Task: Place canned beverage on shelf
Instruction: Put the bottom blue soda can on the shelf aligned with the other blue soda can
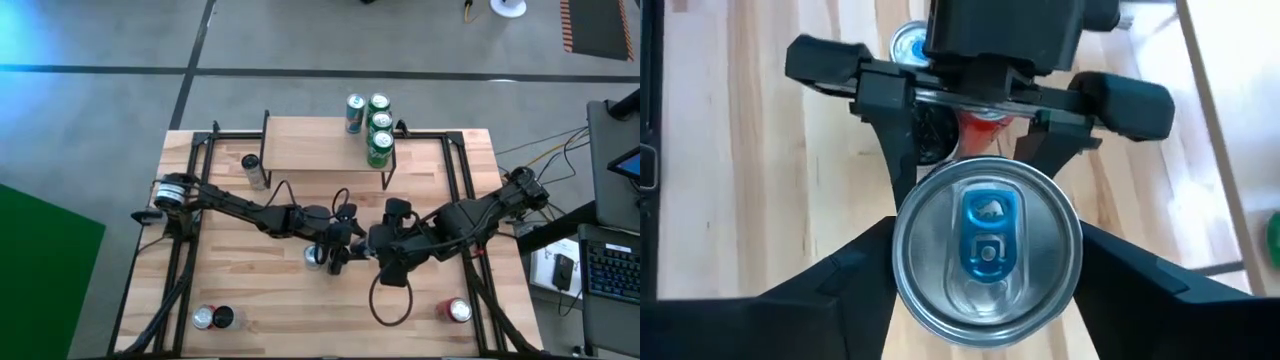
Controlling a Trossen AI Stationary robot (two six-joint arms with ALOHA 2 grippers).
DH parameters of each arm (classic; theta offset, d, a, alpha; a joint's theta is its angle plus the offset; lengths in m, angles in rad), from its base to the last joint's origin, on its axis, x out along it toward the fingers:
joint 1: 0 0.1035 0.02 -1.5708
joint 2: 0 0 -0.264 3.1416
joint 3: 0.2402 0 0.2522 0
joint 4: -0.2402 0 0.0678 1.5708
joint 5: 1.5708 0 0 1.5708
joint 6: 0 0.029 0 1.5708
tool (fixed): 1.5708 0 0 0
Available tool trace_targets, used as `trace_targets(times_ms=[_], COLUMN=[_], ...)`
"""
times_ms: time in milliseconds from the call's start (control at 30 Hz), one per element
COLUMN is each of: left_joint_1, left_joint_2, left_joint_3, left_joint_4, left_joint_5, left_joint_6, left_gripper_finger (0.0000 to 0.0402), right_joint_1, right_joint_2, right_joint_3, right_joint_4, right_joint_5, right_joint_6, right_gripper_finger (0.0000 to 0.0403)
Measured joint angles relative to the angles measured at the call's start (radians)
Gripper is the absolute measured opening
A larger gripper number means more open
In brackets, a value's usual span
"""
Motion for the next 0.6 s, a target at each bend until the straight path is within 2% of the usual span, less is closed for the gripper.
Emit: trace_targets(times_ms=[133, 333, 467, 600], left_joint_1=[0.002, 0.0, 0.0, -0.002], left_joint_2=[-0.003, -0.005, -0.005, -0.005], left_joint_3=[0.0, -0.003, -0.003, -0.003], left_joint_4=[-0.002, 0.0, 0.021, 0.056], left_joint_5=[-0.037, -0.107, -0.12, -0.135], left_joint_6=[-0.026, -0.038, -0.037, -0.027], left_gripper_finger=[0.0222, 0.0222, 0.0222, 0.0222], right_joint_1=[0.03, 0.141, 0.24, 0.298], right_joint_2=[-0.007, -0.064, -0.129, -0.207], right_joint_3=[-0.002, -0.047, -0.156, -0.31], right_joint_4=[0.006, -0.006, -0.005, 0.047], right_joint_5=[0.138, 0.435, 0.606, 0.686], right_joint_6=[0.014, 0.148, 0.281, 0.406], right_gripper_finger=[0.028, 0.0319, 0.0337, 0.0347])
